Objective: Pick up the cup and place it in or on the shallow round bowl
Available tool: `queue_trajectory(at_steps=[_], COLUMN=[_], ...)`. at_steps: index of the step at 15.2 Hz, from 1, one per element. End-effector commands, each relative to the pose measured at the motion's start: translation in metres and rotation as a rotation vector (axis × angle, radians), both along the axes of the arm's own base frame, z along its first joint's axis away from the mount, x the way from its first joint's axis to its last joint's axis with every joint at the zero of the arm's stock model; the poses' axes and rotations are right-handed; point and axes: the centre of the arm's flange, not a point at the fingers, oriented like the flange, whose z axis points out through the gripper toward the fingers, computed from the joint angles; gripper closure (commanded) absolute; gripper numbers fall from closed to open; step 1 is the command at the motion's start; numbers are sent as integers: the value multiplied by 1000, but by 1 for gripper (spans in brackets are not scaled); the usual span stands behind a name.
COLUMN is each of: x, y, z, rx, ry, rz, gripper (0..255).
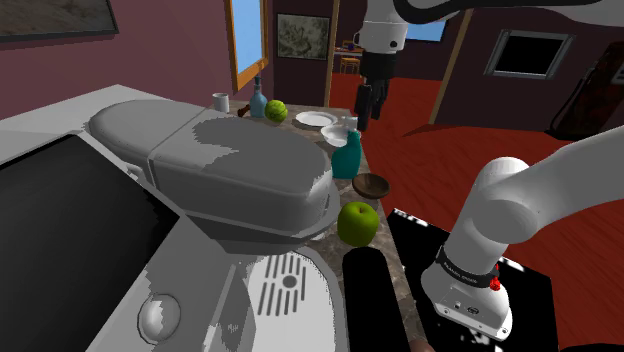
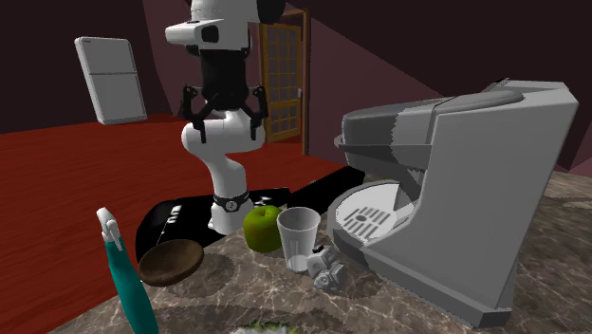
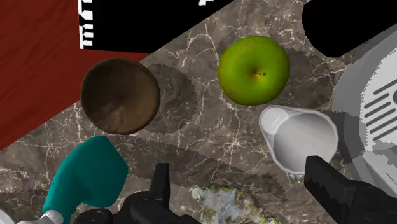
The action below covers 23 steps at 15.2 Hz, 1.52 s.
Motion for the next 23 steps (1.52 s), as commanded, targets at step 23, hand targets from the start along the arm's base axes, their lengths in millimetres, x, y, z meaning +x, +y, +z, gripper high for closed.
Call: queue_trajectory(at_steps=[23], x=[55], y=[70], z=[-204], rx=[140], ry=[63], rz=[-41], gripper=[0])
